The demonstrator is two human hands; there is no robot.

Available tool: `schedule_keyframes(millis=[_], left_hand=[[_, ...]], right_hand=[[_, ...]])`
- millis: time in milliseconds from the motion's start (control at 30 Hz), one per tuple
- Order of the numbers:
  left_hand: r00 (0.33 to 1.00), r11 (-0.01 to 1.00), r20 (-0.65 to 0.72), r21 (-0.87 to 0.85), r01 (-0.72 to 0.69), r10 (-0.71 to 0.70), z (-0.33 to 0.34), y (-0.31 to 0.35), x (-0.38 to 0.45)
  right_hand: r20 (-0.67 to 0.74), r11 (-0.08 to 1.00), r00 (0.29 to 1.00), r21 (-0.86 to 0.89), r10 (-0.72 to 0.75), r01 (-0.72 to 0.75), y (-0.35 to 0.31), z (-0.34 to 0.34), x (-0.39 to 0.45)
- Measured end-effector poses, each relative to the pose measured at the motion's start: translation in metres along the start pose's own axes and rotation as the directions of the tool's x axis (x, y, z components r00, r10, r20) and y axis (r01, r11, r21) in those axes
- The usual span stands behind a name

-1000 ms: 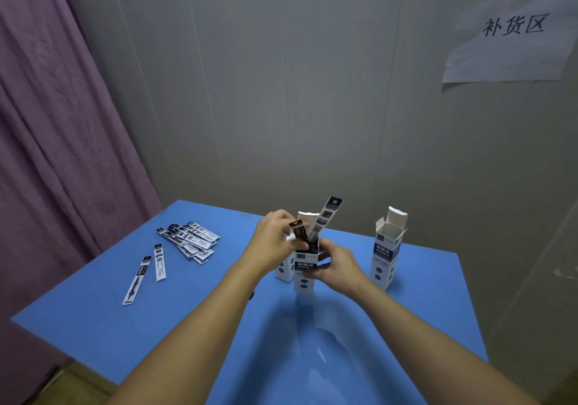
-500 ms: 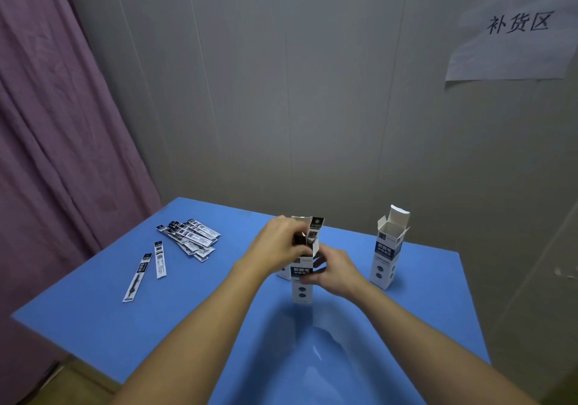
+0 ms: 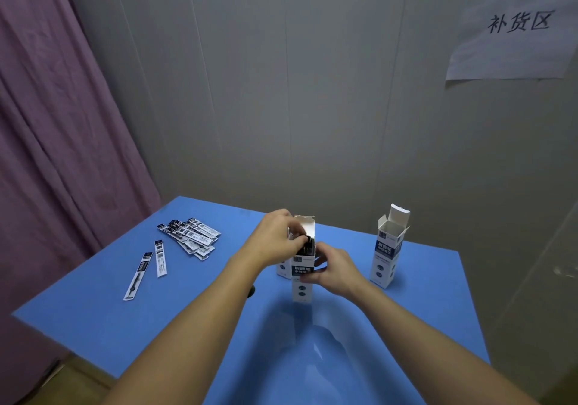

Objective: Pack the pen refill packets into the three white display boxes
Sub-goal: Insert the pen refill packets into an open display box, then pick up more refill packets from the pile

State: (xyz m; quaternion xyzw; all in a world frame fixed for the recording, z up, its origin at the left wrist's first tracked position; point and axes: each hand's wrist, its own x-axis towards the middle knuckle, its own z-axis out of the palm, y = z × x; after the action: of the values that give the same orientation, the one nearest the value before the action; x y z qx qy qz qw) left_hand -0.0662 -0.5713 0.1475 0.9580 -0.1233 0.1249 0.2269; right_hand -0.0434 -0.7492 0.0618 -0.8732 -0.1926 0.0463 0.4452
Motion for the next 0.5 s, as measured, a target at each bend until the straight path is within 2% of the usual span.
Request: schedule_keyframes(millis=[100,300,500], left_hand=[[0.998,0.998,-0.005,-0.033,-0.06,0.059,-0.002,-0.004,-0.001],[0.998,1.0,0.054,0.008,-0.012,0.012,0.012,-0.017,0.0],[0.995,0.999,-0.094,-0.038,0.013,-0.016,0.013,-0.039,-0.02]], right_hand=[[-0.002,1.0,1.0,0.008,-0.008,0.008,0.0,-0.002,0.0],[0.019,0.998,1.0,-0.06,0.02,-0.018,0.004,-0.001,0.002],[-0.075,0.991,0.989,-0.043,0.127,-0.13,0.02,-0.001,0.007]])
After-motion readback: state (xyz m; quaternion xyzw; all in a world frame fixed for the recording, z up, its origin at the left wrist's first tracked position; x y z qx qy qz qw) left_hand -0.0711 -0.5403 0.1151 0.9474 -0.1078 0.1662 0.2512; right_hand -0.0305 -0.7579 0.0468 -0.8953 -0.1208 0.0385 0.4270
